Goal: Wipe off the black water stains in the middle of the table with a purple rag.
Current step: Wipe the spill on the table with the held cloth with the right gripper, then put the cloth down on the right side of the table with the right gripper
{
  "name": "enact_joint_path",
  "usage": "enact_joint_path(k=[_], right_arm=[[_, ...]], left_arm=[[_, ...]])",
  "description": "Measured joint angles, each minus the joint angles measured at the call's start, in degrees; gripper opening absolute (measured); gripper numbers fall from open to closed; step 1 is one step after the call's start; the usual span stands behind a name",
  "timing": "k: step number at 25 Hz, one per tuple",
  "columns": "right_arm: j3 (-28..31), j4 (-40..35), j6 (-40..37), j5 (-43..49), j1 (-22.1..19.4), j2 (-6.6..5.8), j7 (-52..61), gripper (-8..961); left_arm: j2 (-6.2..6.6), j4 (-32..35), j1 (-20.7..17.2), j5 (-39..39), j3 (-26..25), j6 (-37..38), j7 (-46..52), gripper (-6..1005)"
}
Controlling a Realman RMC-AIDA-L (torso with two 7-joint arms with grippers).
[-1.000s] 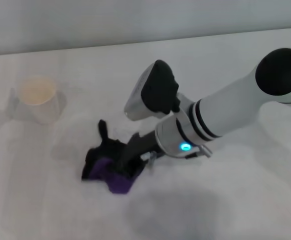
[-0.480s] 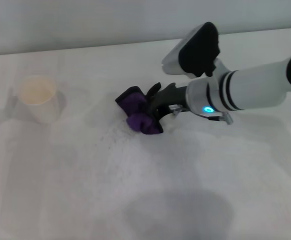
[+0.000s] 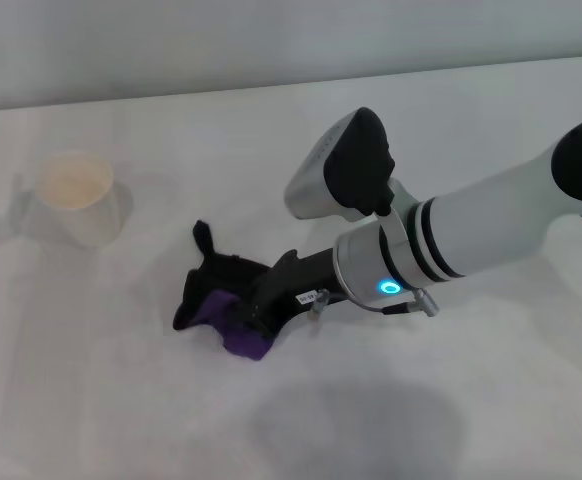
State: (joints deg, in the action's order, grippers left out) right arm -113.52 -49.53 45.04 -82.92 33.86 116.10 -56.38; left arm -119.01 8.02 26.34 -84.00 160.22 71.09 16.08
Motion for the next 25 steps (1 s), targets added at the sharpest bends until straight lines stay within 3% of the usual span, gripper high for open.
enact_joint_path(k=[4, 13, 20, 25], right_arm=[[5.3, 0.6, -0.1, 0.3, -2.6, -0.81, -0.7, 69], [30.7, -2.6, 7.2, 6.6, -14.1, -1.34, -6.1, 69], [35.8, -6.5, 9.7, 9.8, -17.1, -1.52, -5.7, 69], [34.2, -5.7, 9.9, 9.9, -16.2, -1.28, -5.8, 70]], left_arm=[[0.0, 0.0, 0.0, -0.1, 0.0, -0.2, 0.0, 886], [0.0, -0.3, 0.6, -0.3, -1.1, -0.7, -0.2, 886], [0.09, -0.5, 0.8, -0.3, -2.5, -0.8, 0.0, 886], [0.02, -0.7, 1.5, -0.3, -2.6, -0.8, 0.1, 886]])
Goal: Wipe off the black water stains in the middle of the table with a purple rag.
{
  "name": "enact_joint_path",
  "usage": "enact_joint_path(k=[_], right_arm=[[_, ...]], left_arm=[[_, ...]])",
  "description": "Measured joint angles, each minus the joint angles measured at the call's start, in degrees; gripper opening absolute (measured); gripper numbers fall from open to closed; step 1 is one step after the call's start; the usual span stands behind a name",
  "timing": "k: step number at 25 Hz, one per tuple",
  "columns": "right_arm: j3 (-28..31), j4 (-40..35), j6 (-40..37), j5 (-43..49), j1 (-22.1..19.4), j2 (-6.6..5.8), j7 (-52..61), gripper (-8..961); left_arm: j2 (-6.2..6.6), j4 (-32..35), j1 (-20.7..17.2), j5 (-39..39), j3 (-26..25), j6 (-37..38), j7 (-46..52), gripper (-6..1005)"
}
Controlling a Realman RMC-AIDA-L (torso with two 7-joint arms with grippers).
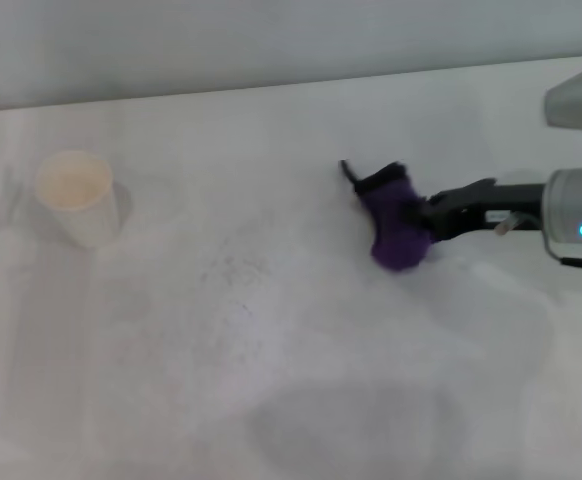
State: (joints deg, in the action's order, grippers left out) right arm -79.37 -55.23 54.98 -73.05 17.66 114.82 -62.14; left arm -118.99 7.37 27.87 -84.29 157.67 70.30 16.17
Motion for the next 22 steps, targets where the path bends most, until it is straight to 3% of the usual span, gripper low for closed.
enact_joint_path(k=[7, 11, 18, 22], right_arm=[[-4.2, 2.0, -0.8, -3.6, 1.5, 0.23, -4.6, 95], [-4.9, 2.5, -1.8, -8.8, 0.9, 0.18, -8.7, 243], [5.1, 3.5, 2.5, -17.2, -1.1, -0.02, -15.6, 553], [11.5, 9.3, 5.1, -32.6, -0.6, -0.03, -25.0, 642]], left_arm=[[-0.1, 0.1, 0.6, 0.0, 0.0, 0.0, 0.0, 886], [-0.06, 0.0, 0.3, 0.0, 0.0, 0.0, 0.0, 887], [-0.12, -0.2, 0.1, 0.0, 0.0, 0.0, 0.0, 887], [-0.11, 0.0, 0.5, -0.5, 0.0, -0.8, 0.0, 887]])
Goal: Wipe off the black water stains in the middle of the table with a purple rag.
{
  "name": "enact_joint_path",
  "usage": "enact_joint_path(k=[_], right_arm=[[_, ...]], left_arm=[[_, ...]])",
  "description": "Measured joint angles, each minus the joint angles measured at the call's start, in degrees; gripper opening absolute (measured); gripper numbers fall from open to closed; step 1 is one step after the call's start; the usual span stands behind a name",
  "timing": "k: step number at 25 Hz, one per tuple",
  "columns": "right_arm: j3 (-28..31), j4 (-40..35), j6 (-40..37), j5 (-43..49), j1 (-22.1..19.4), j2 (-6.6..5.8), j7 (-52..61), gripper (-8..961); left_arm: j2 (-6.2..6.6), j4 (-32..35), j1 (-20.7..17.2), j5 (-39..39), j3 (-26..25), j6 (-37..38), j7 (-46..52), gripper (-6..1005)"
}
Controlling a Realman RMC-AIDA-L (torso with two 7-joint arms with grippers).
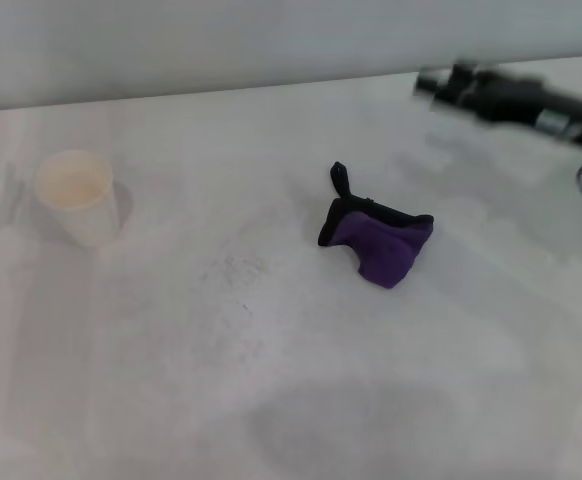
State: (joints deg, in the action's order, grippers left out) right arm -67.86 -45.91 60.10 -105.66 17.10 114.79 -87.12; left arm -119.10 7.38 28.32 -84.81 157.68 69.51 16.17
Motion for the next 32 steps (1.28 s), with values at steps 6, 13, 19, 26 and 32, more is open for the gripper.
enact_joint_path(k=[6, 13, 19, 26, 32], right_arm=[[7.7, 14.5, 7.0, -25.7, 1.7, 0.15, -17.9, 777], [8.8, 30.5, 7.0, -45.2, 2.9, 0.51, -56.7, 835], [15.8, 39.5, 4.4, -48.1, 6.9, 0.79, -72.3, 754], [17.0, 41.0, 1.1, -47.8, 9.1, 1.12, -70.6, 610], [16.5, 41.1, 0.6, -46.8, 9.0, 1.14, -70.8, 619]], left_arm=[[0.01, 0.2, 0.3, -0.3, 0.0, -0.8, 0.0, 887], [-0.03, 0.0, 1.5, -0.3, 0.0, -3.8, 0.0, 887], [0.01, 0.2, 3.5, -0.3, 0.0, -6.2, -0.1, 886], [-0.37, 0.5, 4.7, -0.3, 0.2, -6.9, -0.6, 886], [-0.32, 0.6, 4.6, -0.2, 0.2, -6.9, -0.7, 886]])
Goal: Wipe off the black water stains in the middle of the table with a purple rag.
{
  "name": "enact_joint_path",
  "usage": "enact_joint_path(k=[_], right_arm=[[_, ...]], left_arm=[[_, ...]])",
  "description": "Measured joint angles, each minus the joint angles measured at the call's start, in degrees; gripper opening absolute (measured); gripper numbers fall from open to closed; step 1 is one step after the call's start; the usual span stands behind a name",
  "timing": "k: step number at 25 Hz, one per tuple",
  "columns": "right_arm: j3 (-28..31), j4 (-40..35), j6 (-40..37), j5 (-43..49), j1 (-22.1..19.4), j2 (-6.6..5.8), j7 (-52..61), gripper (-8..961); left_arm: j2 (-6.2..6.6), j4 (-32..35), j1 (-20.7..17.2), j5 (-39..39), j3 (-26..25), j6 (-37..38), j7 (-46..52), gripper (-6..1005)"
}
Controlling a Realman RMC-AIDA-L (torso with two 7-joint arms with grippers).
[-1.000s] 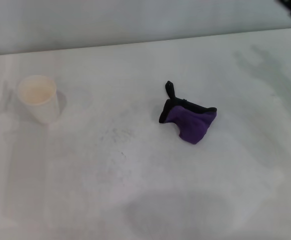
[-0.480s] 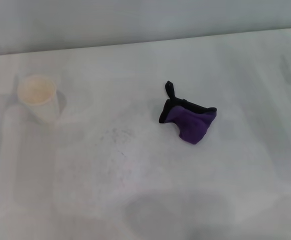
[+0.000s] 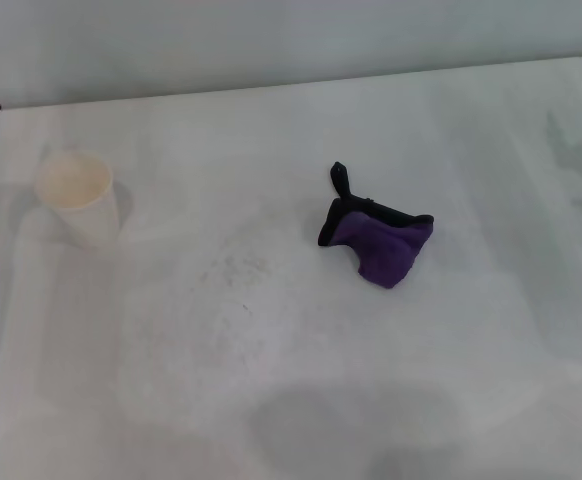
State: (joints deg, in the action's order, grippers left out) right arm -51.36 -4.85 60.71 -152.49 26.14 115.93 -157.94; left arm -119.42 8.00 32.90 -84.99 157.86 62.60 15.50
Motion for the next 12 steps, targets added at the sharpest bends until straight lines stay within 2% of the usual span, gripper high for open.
enact_joint_path(k=[5, 11, 12], right_arm=[[0.2, -0.1, -0.3, 0.9, 0.3, -0.08, 1.0, 626], [0.6, 0.0, -1.1, 0.6, 0.8, 0.11, 1.1, 859], [0.7, 0.1, -1.4, 0.5, 0.8, 0.11, 1.3, 860]], left_arm=[[-0.01, 0.0, -0.1, 0.0, 0.0, -0.2, 0.0, 886], [-0.08, 0.2, 0.6, 0.4, 0.1, -0.9, 0.1, 886], [-0.07, 0.3, 0.6, 0.3, 0.0, -1.1, 0.1, 886]])
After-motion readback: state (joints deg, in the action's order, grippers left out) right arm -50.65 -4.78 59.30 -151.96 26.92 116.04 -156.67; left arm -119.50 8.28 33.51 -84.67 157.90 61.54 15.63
